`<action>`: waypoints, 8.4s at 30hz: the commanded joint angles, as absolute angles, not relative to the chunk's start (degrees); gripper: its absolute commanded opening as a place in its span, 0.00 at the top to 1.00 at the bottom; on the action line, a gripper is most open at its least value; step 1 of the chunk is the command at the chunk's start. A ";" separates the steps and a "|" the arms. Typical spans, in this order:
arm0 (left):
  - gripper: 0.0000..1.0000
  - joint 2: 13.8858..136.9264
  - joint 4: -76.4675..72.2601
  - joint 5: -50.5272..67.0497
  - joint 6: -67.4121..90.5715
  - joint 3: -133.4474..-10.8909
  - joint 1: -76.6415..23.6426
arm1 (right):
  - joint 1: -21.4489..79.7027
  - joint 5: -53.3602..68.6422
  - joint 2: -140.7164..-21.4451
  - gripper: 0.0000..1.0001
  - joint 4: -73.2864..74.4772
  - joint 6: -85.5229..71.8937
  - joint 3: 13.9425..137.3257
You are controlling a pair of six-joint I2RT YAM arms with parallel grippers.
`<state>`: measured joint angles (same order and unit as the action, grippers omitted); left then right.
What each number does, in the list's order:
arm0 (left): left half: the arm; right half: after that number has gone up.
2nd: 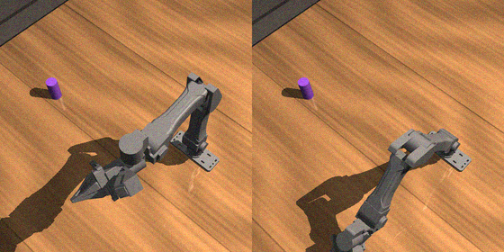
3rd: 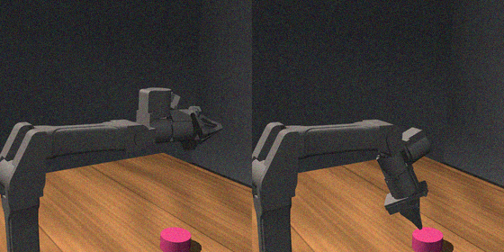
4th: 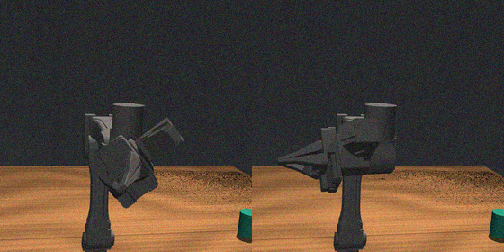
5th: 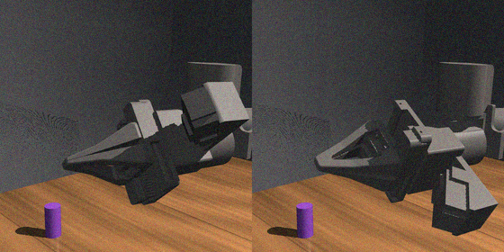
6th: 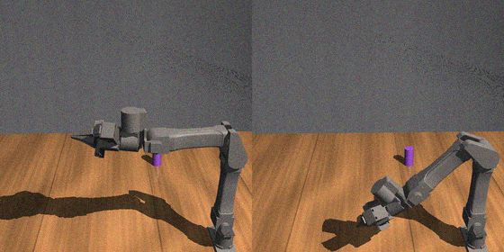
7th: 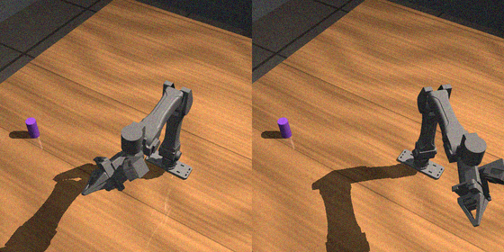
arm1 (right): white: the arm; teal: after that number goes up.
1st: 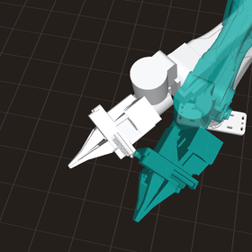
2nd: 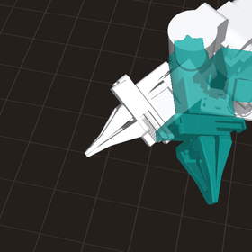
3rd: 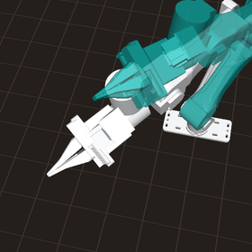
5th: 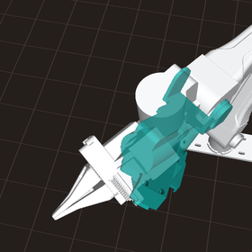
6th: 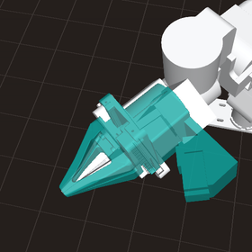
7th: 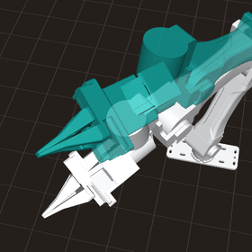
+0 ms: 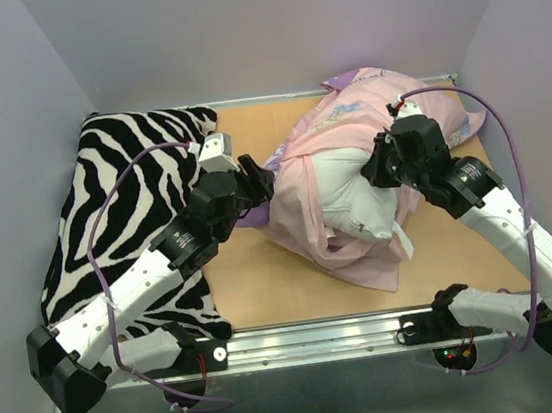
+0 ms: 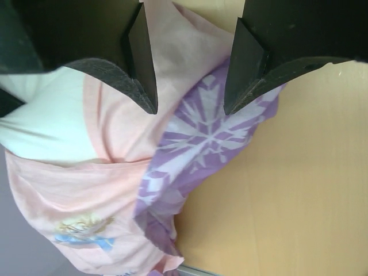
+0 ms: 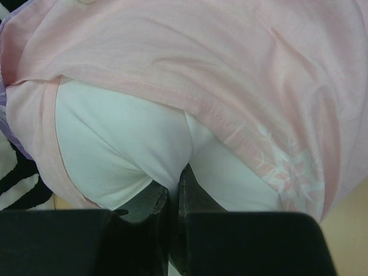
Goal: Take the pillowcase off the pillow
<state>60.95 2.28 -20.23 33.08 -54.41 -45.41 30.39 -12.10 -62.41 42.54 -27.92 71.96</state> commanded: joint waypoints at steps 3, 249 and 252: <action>0.39 63.80 3.96 -23.73 29.36 -60.20 -50.53 | 29.97 -12.31 -61.87 1.00 37.35 -28.56 77.61; 1.00 74.27 -27.33 -7.92 52.47 -51.24 -30.23 | 24.09 -18.19 -71.80 0.13 23.73 -29.71 67.06; 1.00 74.36 -26.63 -7.03 51.68 -52.12 -30.23 | 22.51 -17.58 -75.05 0.21 23.64 -29.97 68.63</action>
<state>78.13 -23.70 -6.85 54.65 -47.79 -30.85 24.45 -17.93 -72.25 24.34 -29.12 68.36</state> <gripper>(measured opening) 0.212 0.824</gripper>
